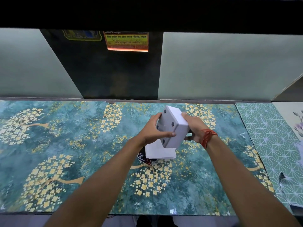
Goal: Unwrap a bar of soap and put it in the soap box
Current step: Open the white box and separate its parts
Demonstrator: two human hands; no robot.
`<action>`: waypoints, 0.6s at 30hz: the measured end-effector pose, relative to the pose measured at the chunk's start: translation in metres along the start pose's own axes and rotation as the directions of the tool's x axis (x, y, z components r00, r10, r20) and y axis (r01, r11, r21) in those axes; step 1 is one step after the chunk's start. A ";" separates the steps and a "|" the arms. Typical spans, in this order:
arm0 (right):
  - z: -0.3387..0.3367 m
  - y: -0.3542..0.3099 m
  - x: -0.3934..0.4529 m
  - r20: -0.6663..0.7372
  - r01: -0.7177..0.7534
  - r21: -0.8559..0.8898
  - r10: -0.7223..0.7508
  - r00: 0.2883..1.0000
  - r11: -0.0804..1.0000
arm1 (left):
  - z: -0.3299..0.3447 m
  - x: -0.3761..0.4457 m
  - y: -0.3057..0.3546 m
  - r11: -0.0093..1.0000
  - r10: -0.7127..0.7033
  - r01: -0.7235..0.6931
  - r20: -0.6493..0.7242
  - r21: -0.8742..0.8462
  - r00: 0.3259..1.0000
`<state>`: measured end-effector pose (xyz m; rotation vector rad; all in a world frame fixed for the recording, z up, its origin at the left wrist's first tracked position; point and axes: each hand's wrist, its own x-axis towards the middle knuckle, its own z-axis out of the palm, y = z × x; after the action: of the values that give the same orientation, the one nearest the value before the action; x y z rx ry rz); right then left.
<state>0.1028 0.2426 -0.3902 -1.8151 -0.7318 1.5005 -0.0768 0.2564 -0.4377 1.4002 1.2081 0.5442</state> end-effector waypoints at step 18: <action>0.012 0.032 0.001 0.086 0.373 0.147 -0.387 0.918 0.916 | -0.002 0.005 -0.007 0.872 -0.300 0.300 0.062 -0.388 0.952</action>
<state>0.0919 0.2252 -0.4174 -1.4016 -0.9605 1.3611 -0.0793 0.2601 -0.4450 0.8508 1.2086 0.5316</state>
